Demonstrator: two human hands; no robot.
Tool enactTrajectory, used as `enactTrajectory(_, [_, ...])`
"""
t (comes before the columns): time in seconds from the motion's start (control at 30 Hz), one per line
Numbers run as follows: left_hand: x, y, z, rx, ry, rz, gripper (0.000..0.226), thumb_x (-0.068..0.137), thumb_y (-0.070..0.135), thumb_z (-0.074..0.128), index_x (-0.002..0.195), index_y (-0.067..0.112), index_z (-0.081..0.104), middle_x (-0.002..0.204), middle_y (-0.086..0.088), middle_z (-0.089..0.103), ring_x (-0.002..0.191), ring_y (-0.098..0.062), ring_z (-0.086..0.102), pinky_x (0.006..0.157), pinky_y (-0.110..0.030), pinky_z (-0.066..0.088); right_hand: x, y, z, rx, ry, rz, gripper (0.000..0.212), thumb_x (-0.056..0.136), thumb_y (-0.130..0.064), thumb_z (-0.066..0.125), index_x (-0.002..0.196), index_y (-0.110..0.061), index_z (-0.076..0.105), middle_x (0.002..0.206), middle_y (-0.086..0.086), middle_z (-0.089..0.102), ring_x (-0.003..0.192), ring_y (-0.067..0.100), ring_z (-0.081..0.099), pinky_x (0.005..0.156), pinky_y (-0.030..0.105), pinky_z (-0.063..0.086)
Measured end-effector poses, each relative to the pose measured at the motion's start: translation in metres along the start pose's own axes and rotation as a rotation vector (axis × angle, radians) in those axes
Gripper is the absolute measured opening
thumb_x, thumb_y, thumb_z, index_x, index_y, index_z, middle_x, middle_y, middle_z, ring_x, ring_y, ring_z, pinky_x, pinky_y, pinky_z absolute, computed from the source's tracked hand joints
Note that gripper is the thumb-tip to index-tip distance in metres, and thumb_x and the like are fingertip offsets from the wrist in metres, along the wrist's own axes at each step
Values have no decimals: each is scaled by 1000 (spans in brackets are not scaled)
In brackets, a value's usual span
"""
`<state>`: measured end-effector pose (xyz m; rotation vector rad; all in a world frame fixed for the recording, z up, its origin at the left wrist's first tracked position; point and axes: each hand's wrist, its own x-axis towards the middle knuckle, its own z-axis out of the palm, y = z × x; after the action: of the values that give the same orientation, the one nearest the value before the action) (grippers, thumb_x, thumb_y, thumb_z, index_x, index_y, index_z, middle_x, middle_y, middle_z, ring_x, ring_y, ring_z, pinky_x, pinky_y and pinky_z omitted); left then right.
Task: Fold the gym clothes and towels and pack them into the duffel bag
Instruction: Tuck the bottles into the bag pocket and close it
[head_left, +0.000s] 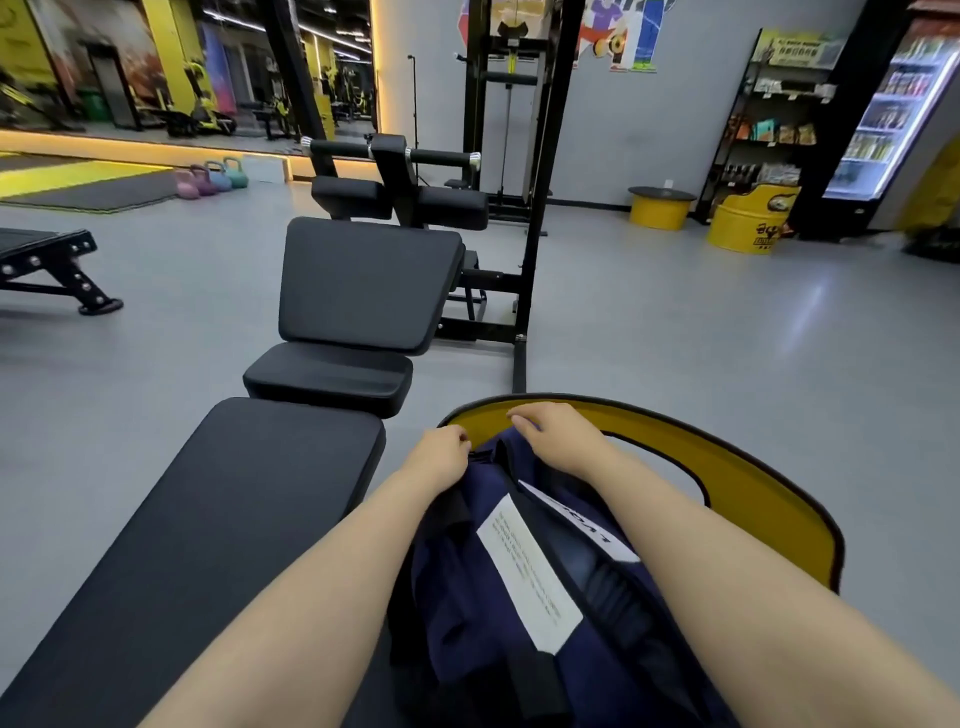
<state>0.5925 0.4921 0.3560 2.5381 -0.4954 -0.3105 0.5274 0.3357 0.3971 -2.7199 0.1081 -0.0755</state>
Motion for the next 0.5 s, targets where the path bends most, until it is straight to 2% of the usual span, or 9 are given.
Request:
enactTrajectory(0.13, [29,-4,8,-1,-26,5,38,94,27,57,127,7,57,130,-11,57,120,-26,52,98,-30,40,24,5,6,-34,-104,-36,34,102,-30,39,124,-16,62,127,2,62,116,21,55,97,35,45])
enactTrajectory(0.23, [43,-9,18,32,-78,37,32,89,26,65,115,7,66,116,-11,65,110,-25,58,91,-29,45,34,13,15,-98,-185,-65,34,102,-29,39,117,-15,66,121,4,65,113,24,56,95,37,46])
enactTrajectory(0.33, [49,-14,24,56,-68,66,22,91,23,61,103,9,72,103,-11,69,100,-26,60,80,-28,46,36,21,26,-68,-215,-75,33,102,-27,40,117,-18,67,120,0,65,111,22,55,92,32,43])
enactTrajectory(0.4, [51,-17,24,15,-12,70,21,93,21,57,103,10,71,103,-12,68,100,-28,60,81,-30,46,35,25,30,-58,-212,-79,32,101,-26,41,118,-17,67,121,1,65,112,22,54,89,29,41])
enactTrajectory(0.5, [52,-18,16,-96,104,35,21,95,20,54,106,9,69,103,-13,67,100,-30,60,81,-30,44,36,27,33,-37,-163,-82,30,99,-27,47,122,-17,65,126,-1,63,117,20,53,93,25,38])
